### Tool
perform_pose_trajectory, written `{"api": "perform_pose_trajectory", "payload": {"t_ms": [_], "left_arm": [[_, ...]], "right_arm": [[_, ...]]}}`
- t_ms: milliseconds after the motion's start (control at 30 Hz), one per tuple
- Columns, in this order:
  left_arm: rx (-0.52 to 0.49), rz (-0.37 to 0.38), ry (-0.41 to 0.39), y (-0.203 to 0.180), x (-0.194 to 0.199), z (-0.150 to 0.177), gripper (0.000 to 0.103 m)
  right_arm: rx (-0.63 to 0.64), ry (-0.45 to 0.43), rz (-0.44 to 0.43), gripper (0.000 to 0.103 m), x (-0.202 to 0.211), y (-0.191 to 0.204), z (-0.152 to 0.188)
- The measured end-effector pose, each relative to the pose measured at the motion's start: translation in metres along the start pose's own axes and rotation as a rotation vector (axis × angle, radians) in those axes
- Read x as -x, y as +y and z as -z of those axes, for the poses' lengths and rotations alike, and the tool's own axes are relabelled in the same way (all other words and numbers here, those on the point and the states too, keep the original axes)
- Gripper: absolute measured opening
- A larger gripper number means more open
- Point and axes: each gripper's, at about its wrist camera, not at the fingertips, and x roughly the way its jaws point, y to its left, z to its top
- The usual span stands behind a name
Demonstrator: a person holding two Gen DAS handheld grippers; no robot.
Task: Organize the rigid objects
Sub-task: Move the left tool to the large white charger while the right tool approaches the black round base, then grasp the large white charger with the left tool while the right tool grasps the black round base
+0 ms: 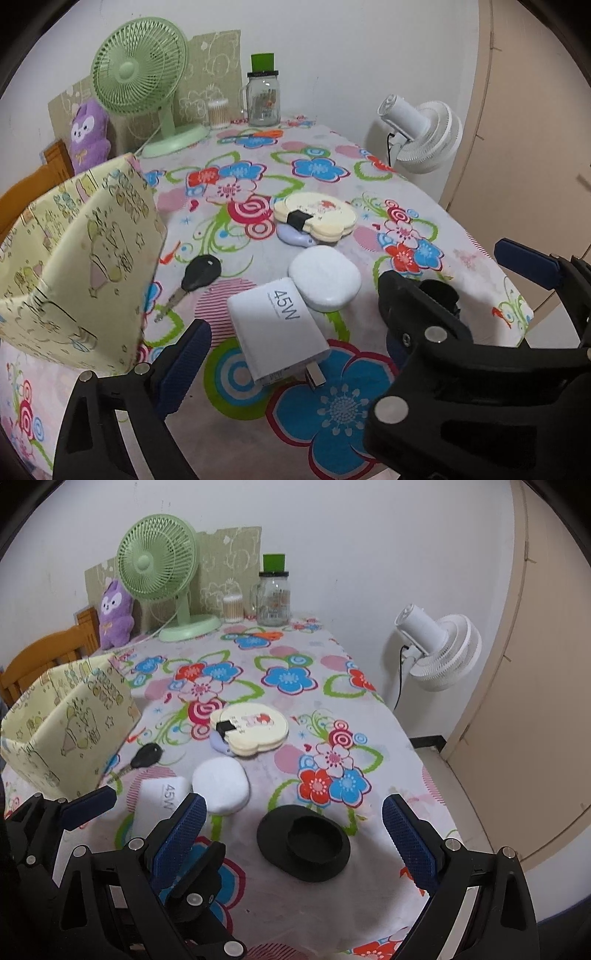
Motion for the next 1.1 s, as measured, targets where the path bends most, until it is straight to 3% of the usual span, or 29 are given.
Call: {"api": "perform_pose_trajectory", "payload": {"t_ms": [267, 467, 600, 1100], "left_arm": [[0.021, -0.011, 0.019, 0.005, -0.012, 0.002, 0.09], [0.043, -0.024, 0.059, 0.011, -0.023, 0.005, 0.073], [0.035, -0.04, 0.042, 0.012, -0.022, 0.006, 0.066], [0.005, -0.023, 0.02, 0.01, -0.021, 0.008, 0.062]], "right_arm": [[-0.042, 0.053, -0.006, 0.098, -0.014, -0.005, 0.006], [-0.016, 0.064, 0.018, 0.098, -0.02, -0.003, 0.007], [-0.028, 0.076, 0.009, 0.098, -0.025, -0.004, 0.009], [-0.167, 0.142, 0.033, 0.096, -0.041, -0.016, 0.019]]}}
